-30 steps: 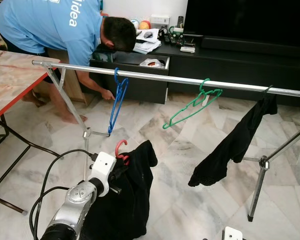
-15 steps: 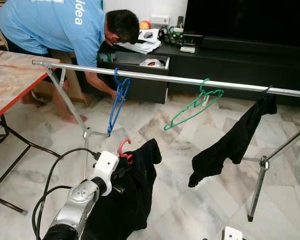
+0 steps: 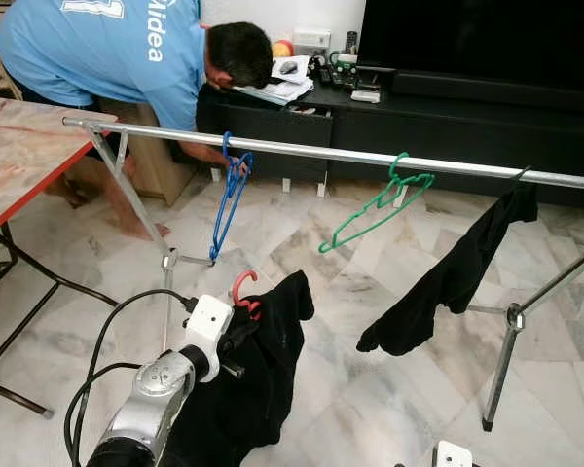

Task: Hang hanger

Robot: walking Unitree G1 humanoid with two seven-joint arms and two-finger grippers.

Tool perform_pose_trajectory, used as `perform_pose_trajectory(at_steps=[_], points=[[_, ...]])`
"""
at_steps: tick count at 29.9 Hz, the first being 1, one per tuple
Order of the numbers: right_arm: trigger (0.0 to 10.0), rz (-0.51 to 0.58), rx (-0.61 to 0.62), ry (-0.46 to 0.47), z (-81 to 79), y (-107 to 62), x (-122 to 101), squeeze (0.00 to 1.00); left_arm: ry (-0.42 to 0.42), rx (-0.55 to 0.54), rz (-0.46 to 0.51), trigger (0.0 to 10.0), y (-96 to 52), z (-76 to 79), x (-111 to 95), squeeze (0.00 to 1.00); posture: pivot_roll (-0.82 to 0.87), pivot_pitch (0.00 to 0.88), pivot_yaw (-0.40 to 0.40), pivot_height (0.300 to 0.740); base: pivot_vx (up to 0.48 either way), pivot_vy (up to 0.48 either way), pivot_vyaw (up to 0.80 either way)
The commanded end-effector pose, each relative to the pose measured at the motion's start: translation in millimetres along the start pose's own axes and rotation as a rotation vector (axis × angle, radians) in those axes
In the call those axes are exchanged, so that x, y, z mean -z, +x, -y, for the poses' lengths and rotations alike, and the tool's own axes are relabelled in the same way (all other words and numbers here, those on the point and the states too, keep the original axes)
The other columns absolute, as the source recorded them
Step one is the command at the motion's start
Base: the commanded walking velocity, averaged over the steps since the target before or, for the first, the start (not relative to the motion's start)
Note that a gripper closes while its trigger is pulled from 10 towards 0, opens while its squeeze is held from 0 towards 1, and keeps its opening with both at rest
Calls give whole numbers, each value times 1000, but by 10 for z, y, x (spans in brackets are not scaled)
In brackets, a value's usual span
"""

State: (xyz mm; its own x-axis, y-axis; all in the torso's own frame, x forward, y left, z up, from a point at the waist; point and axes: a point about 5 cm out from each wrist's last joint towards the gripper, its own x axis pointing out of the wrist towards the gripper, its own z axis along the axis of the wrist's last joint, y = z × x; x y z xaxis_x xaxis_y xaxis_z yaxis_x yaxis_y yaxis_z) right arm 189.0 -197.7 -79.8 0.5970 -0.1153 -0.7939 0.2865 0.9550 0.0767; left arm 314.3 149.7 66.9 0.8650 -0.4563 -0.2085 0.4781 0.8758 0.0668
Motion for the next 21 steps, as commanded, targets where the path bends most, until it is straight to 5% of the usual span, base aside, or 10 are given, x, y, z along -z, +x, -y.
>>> perform_pose_trajectory(at_steps=[1, 3, 4, 6, 7, 11, 21], points=[[10000, -17, 1, -2, 7, -3, 27, 0, 30, -31, 41, 0, -2, -26, -81, 0, -58, 111, -7, 740, 0, 0, 0], [10000, -17, 0, -3, 7, -3, 27, 0, 47, -30, 33, 0, 4, -23, -78, 0, -58, 111, -7, 740, 0, 0, 0], [10000, -17, 0, -3, 6, -3, 28, 0, 56, -27, 35, 4824, 3, -19, -80, 0, -56, 111, -8, 740, 0, 0, 0], [10000, -18, 0, -3, 5, -3, 28, 0, 67, -25, 36, 4824, 2, -15, -82, 0, -56, 111, -8, 740, 0, 0, 0], [10000, -18, 0, -3, 4, -3, 28, 0, 69, -38, 32, 10000, -3, -27, -76, 0, -57, 111, -7, 740, 0, 0, 0], [10000, -18, 1, -3, 2, -3, 29, 0, 121, -176, -29, 10000, -35, -203, -13, 0, -57, 111, -7, 740, 0, 0, 0], [10000, -19, 1, -6, 8, -3, 28, 0, 111, -180, 6, 10000, -33, -214, -60, 0, -54, 112, -10, 740, 0, 0, 0]])
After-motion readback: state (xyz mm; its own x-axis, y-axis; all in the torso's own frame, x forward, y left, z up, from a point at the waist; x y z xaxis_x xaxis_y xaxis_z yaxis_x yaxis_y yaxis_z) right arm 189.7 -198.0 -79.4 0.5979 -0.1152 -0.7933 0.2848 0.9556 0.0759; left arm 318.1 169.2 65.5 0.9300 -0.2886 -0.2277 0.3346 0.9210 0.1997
